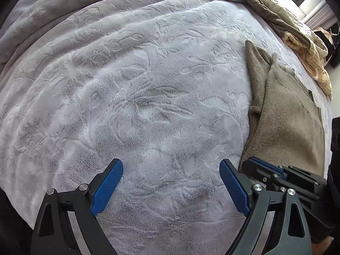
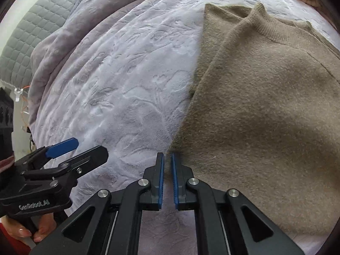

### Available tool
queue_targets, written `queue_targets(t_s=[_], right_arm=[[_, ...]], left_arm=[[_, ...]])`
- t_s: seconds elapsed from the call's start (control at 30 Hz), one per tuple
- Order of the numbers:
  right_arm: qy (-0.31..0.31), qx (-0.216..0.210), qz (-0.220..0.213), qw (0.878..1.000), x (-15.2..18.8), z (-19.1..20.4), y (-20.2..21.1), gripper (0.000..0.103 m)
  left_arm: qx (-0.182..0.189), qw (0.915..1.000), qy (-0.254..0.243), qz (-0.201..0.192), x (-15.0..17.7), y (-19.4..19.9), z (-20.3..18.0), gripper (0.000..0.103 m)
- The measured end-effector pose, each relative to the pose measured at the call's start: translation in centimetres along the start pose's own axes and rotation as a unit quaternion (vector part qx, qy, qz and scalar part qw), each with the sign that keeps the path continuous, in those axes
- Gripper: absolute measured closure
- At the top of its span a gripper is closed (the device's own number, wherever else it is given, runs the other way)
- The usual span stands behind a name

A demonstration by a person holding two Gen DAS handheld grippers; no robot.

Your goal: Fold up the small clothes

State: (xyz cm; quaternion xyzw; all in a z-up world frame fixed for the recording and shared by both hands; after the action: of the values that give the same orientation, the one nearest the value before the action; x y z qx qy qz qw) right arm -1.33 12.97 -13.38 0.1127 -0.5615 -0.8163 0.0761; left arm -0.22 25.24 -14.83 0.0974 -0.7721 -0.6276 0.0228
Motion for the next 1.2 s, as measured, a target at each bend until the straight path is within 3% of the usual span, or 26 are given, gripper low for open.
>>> queue_targets(t_s=[0.17,0.27,0.4,0.53,0.67,0.83,1.07,1.2], right_arm=[[-0.015,-0.021,0.021,0.999,2.2,-0.8,0.9,0.091],[-0.036,-0.030,-0.003,0.999,2.3,-2.1,2.6,0.091],[-0.060,-0.004,-0.085,0.995,-2.3,-5.8,7.0,0.091],[-0.118,0.001,-0.129,0.985,-8.5,-10.6,8.7,0.091],[-0.135,0.022,-0.139,0.981,-13.5,-12.8,7.2,0.091],[-0.124,0.017,-0.110,0.986,-16.0,-11.9,3.7,0.091],[-0.057,-0.028,-0.099,0.993,-14.1,-7.1,4.9,0.091],[-0.064,-0.052,-0.076,0.994,-10.3,-6.7,5.5,0.091]], left_arm=[[0.010,0.9998,0.000,0.016,0.2,-0.7,-0.5,0.011],[0.011,0.9999,-0.003,0.010,0.2,-0.5,-1.1,0.011],[0.012,0.9999,-0.006,0.000,-0.1,-0.1,-1.9,0.011],[0.016,0.9998,-0.015,-0.001,-0.5,-0.1,-2.9,0.011],[0.015,0.9995,-0.029,-0.001,-0.8,-0.1,-3.7,0.011],[0.015,0.9993,-0.034,0.004,-1.1,-0.4,-3.9,0.011],[0.019,0.9995,-0.022,0.012,-1.3,-0.6,-3.6,0.011],[0.017,0.9994,-0.026,0.014,-1.3,-0.8,-3.9,0.011]])
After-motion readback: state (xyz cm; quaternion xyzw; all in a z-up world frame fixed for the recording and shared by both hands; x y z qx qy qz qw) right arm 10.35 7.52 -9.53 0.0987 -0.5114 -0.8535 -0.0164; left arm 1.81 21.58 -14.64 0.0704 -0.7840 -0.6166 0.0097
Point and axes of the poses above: each gripper's, at about its wrist camera, not at the fingertips, and y roughly against the way its jaws point, z to its left, x to its underside, the point moved 8 cm from there along -y, roughly the way its jaws point, and after that the axes turned 8 degrees about z, right-handed, at the moved point
